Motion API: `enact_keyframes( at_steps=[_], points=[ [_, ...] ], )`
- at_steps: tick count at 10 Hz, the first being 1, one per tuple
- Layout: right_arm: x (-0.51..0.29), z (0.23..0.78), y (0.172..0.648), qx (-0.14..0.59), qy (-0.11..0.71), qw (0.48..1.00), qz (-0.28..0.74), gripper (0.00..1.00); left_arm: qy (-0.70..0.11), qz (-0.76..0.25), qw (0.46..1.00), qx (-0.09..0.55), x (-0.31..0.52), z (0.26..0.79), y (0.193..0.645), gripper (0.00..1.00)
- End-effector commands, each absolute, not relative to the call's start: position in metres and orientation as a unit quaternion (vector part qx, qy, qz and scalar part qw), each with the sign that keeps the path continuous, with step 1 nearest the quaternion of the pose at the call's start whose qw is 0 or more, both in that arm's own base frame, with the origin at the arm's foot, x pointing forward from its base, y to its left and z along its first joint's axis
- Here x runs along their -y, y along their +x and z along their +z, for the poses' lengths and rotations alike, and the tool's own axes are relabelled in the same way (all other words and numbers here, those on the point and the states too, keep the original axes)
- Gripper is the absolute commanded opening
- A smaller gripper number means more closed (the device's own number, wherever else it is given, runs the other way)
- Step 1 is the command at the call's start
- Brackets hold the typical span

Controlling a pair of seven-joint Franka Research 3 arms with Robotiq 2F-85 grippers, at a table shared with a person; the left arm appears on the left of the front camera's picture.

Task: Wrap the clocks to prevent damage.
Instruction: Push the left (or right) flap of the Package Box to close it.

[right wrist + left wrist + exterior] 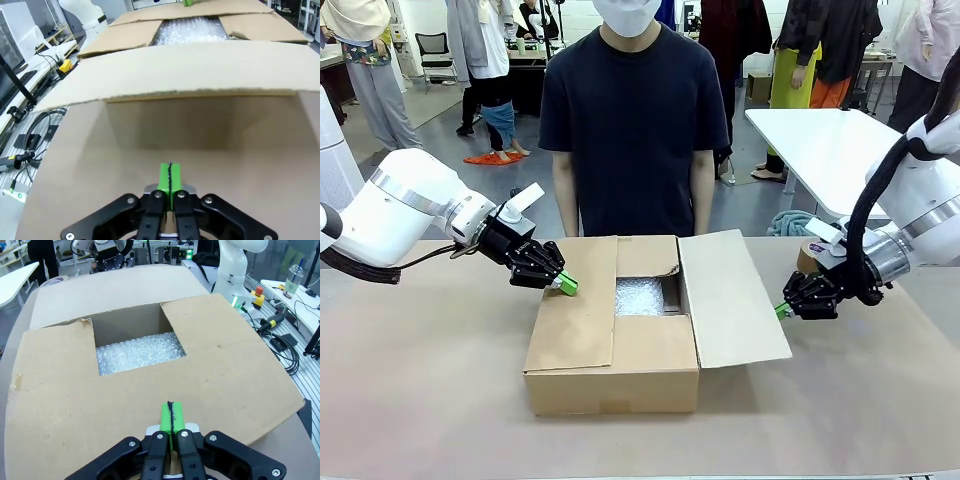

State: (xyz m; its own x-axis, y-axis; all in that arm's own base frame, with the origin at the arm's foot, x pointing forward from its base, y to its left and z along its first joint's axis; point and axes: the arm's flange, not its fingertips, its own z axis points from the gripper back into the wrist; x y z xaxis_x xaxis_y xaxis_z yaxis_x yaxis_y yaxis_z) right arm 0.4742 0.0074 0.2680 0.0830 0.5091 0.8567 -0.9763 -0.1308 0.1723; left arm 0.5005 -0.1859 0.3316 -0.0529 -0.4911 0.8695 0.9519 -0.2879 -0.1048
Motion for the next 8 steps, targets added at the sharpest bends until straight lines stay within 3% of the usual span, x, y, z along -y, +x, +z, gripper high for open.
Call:
enact_keyframes(
  at_steps=[1,3,8],
  points=[
    [-0.025,0.269,0.481,0.293,0.464,0.586,0.596,0.01,-0.436,-0.675,0.534,0.263,0.187,0.327,0.502,0.0],
    [-0.039,0.272,0.483,0.315,0.508,0.571,0.562,0.01,-0.436,-0.675,0.534,0.263,0.187,0.327,0.502,0.0],
    [-0.073,0.319,0.469,0.366,0.51,0.529,0.571,0.01,-0.436,-0.675,0.534,0.263,0.187,0.327,0.502,0.0]
  ],
)
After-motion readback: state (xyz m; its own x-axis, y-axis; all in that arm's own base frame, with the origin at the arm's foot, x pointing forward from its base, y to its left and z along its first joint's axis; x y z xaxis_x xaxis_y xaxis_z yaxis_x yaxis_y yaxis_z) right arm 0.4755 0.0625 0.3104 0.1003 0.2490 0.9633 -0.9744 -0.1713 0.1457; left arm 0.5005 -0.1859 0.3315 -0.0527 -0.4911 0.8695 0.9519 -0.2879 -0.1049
